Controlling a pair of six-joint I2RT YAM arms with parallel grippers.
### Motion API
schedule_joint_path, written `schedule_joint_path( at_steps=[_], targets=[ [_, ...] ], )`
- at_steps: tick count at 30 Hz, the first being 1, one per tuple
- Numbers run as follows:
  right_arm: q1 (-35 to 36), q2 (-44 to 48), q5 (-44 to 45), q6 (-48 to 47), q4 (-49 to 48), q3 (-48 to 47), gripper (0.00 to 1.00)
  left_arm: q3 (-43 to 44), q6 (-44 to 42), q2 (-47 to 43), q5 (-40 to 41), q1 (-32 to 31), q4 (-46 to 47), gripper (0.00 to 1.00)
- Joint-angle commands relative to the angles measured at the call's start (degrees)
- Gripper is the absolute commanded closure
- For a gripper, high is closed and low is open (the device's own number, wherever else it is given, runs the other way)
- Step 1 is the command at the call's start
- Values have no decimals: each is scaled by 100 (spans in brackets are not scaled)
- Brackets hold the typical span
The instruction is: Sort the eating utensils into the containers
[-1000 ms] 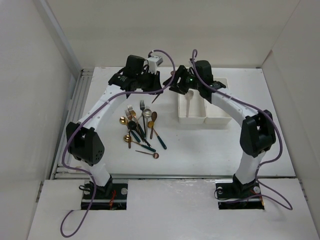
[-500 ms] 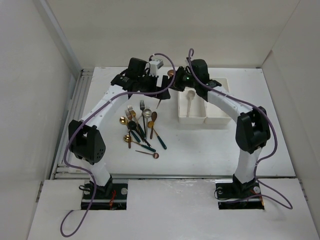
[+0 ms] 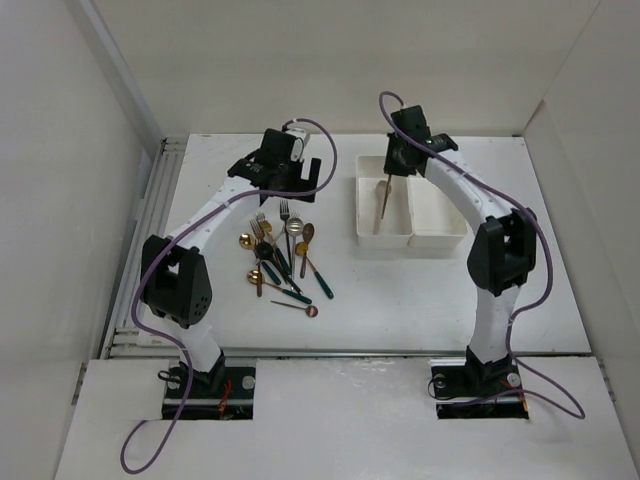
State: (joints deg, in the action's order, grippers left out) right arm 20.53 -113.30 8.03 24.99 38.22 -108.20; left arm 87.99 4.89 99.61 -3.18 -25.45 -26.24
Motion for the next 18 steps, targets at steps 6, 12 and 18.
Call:
schedule_joint_path(
  at_steps=[6, 12, 18],
  targets=[
    [21, -623, 708, -618, 344, 247, 80, 499, -392, -205, 1443, -21, 314, 0],
    [126, -528, 770, -794, 467, 194, 44, 1370, -85, -153, 2513, -21, 119, 0],
    [941, 219, 1463, -794, 529, 71, 0, 1275, 390, -565, 3122, 102, -303, 0]
  ],
)
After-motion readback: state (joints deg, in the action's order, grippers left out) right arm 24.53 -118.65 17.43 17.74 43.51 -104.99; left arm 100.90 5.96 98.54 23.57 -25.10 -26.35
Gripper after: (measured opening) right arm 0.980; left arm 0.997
